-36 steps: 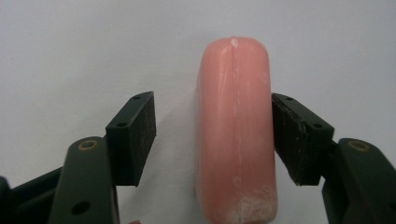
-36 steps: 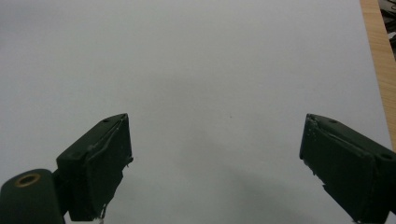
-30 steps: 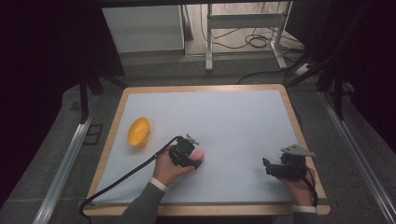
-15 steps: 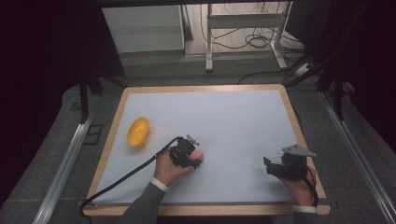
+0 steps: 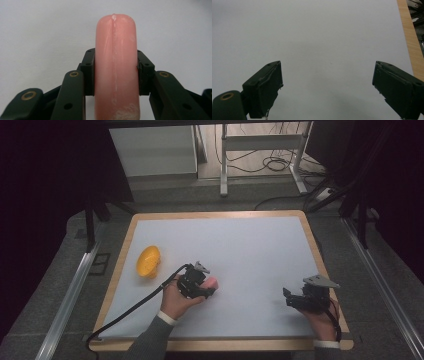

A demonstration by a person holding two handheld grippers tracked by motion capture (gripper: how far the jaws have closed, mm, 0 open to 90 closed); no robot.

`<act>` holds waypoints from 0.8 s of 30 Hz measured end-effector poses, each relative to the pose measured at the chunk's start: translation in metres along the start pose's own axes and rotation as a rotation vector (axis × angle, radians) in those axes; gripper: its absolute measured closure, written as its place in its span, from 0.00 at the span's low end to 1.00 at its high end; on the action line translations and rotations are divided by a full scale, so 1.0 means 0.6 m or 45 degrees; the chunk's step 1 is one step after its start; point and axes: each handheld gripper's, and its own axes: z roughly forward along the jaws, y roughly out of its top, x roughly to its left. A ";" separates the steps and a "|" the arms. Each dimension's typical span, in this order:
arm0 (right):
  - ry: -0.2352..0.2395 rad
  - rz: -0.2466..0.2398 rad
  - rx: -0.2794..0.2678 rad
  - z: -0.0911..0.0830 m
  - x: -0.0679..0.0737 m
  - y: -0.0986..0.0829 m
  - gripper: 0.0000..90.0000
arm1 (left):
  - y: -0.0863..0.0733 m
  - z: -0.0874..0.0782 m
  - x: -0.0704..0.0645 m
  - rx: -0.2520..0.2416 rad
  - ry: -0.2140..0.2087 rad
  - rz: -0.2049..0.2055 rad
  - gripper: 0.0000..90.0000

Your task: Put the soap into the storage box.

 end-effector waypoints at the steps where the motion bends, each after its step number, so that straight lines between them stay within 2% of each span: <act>1: 0.000 -0.001 0.000 0.000 0.000 0.000 0.10 | 0.000 -0.001 0.001 -0.004 -0.004 -0.003 0.67; 24: -0.005 0.002 0.005 0.001 -0.001 -0.001 0.10 | -0.003 -0.028 0.014 -0.053 0.017 -0.017 0.67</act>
